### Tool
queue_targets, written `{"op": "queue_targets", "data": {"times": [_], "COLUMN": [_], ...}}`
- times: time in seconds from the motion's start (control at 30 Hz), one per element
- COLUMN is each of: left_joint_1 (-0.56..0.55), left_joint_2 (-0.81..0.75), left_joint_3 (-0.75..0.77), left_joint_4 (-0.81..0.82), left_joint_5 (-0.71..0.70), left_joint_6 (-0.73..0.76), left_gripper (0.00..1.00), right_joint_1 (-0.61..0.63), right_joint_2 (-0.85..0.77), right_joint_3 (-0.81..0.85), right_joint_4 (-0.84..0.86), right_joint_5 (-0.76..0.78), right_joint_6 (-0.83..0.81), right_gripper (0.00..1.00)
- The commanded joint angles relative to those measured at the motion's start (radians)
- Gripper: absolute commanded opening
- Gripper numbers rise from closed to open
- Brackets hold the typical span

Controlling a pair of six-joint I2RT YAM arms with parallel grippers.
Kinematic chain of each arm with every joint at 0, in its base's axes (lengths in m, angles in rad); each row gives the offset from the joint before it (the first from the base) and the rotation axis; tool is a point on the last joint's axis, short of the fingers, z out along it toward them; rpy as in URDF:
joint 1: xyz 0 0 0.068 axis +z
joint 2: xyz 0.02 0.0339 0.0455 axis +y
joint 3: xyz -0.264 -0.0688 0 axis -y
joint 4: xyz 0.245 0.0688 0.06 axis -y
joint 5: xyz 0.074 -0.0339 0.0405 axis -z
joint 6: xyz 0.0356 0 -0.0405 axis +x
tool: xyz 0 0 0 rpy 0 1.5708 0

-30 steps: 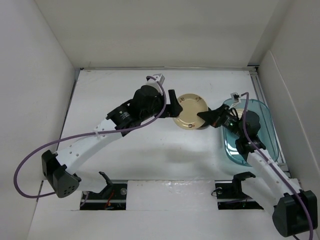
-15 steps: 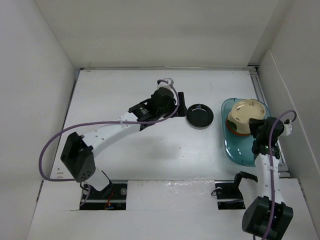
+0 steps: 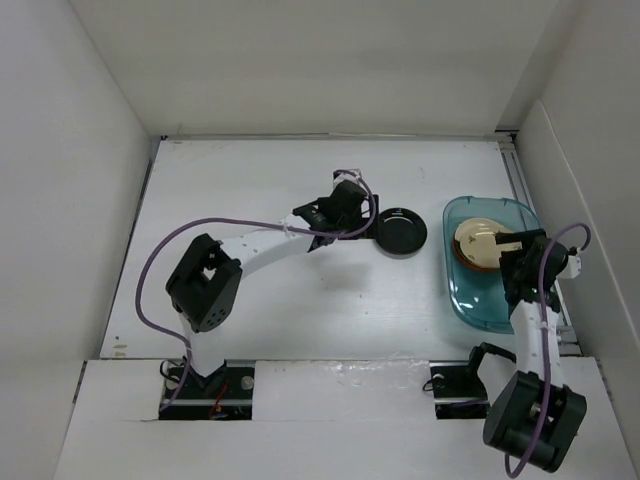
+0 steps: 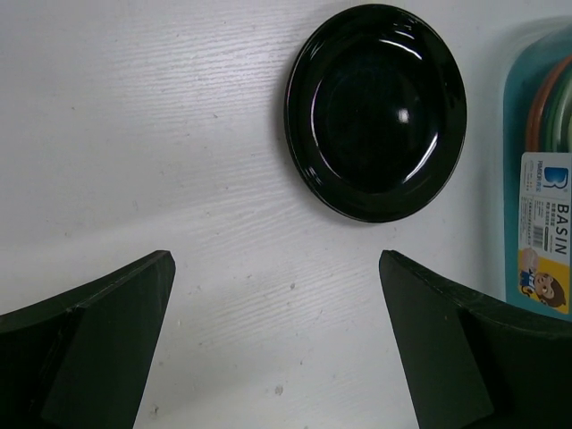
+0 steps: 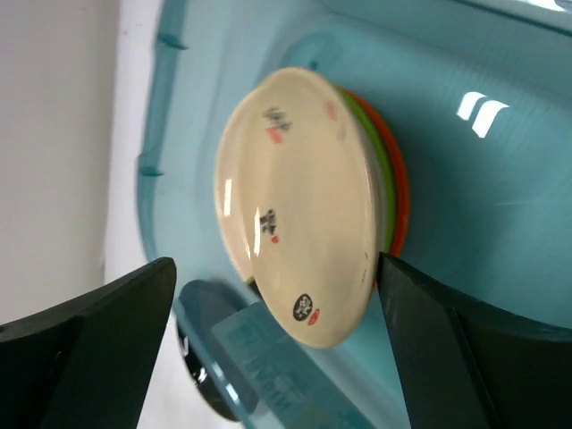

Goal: Place the plates into the plastic bin on the countertop

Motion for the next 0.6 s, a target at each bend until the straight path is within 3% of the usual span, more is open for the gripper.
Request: {"op": "queue_targets", "data": {"times": [0.0, 0.2, 0.4, 0.57], "left_joint_1": [0.005, 0.015, 0.015, 0.015], "left_joint_2": [0.005, 0.114, 0.226, 0.31], "left_joint_3": [0.063, 0.128, 0.232, 0.281], "left_joint_4": [0.033, 0.044, 0.019, 0.019], "left_joint_5": [0.008, 0.031, 0.061, 0.082], "left_joint_6": [0.016, 0.016, 0.007, 0.007], "left_gripper": [1.0, 1.0, 1.0, 1.0], "right_joint_1": [-0.008, -0.008, -0.008, -0.008], "right_joint_2": [-0.089, -0.195, -0.05, -0.115], "right_joint_3": [0.041, 0.142, 0.231, 0.183], "right_joint_4": [0.073, -0.12, -0.218, -0.13], "right_joint_5": [-0.071, -0.08, -0.056, -0.221], "right_joint_6": [-0.014, -0.014, -0.072, -0.103], "right_gripper": [1.0, 1.0, 1.0, 1.0]}}
